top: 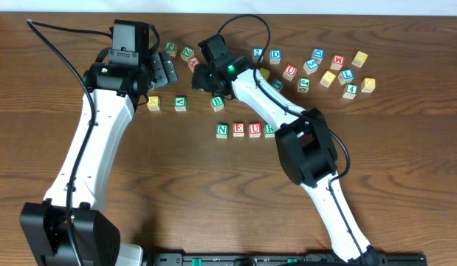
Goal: Spell out NEURIPS
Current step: 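Move the right gripper left over the pile near the left arm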
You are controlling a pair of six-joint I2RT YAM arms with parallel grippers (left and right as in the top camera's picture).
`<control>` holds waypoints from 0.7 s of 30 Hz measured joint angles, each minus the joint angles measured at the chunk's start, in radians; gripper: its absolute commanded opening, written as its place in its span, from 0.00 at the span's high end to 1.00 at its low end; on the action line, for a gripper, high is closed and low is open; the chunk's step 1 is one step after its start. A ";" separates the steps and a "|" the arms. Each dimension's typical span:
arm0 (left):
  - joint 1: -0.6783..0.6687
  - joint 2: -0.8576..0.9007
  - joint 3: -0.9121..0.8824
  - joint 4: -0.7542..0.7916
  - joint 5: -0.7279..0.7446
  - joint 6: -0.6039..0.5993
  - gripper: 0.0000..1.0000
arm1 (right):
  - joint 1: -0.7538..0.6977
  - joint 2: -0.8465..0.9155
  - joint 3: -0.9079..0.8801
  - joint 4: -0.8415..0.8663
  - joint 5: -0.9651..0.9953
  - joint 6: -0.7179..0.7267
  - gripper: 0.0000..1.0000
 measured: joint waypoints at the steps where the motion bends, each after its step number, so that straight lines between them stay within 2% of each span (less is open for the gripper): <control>1: 0.000 0.000 0.000 0.000 0.000 0.000 0.02 | 0.000 0.000 0.000 0.006 0.000 0.000 0.41; 15: 0.000 0.000 0.000 0.000 0.000 0.000 0.02 | 0.000 0.007 0.000 0.019 0.029 -0.058 0.64; 21: 0.000 0.000 0.000 0.000 0.000 0.000 0.02 | 0.000 0.012 0.002 0.005 0.053 -0.145 0.65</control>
